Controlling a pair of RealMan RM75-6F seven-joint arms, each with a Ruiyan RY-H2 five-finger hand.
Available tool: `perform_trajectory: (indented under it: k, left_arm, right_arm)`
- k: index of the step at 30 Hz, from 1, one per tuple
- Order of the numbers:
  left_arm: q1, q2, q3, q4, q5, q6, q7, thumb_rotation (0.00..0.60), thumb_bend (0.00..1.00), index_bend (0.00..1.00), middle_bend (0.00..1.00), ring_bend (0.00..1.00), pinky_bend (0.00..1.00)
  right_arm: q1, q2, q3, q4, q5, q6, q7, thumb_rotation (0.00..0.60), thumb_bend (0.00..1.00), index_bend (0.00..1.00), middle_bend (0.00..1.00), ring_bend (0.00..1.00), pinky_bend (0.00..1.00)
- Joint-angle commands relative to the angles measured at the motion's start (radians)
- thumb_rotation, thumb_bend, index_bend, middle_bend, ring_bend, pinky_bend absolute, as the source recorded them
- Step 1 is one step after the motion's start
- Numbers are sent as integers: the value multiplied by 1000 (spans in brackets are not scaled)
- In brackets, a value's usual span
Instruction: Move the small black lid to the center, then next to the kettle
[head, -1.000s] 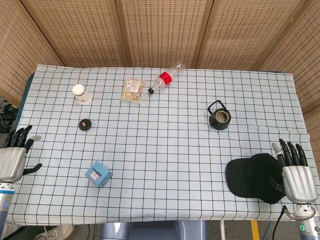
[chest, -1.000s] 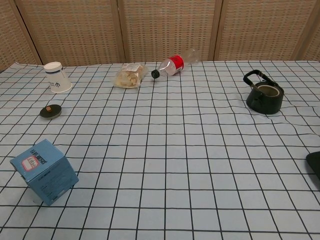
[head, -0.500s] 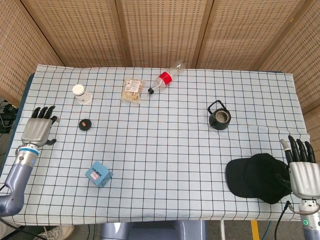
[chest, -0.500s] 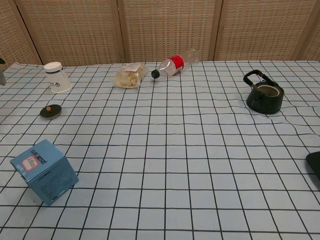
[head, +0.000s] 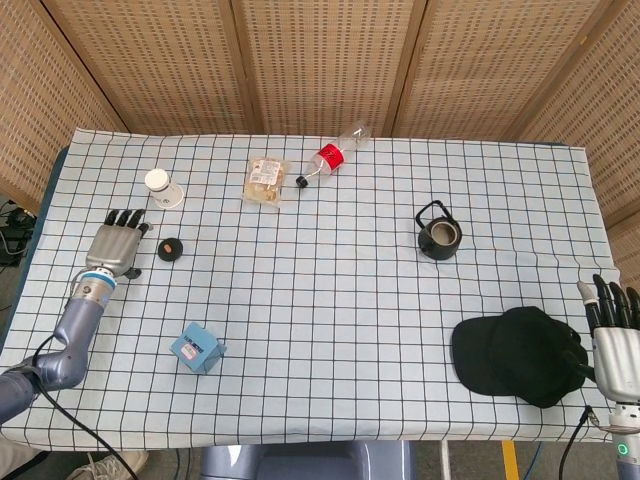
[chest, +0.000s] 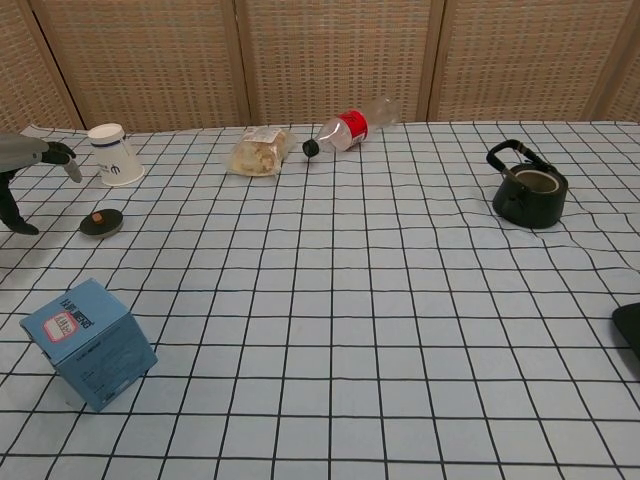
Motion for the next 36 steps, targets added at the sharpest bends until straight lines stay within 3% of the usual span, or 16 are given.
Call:
perform_trajectory:
  k: [1, 9, 31, 36]
  left_arm:
    - [-33, -52, 7, 58, -26, -20, 10, 600, 244, 232, 0, 0, 0]
    - [-77, -130, 21, 151, -57, -38, 28, 600, 289, 246, 0, 0, 0]
    - [-118, -199, 37, 261, -89, -91, 7, 600, 312, 260, 0, 0, 0]
    - [-117, -213, 41, 275, -87, -94, -5, 600, 368, 334, 0, 0, 0]
  right_arm:
    - [-4, 4, 0, -1, 2, 3, 6, 600, 167, 29, 0, 0, 0]
    - [-12, 15, 3, -3, 8, 10, 21, 600, 167, 29, 0, 0, 0]
    - [-16, 13, 2, -7, 3, 15, 20, 600, 167, 29, 0, 0, 0]
    - [-16, 10, -2, -8, -3, 16, 17, 600, 167, 29, 0, 0, 0]
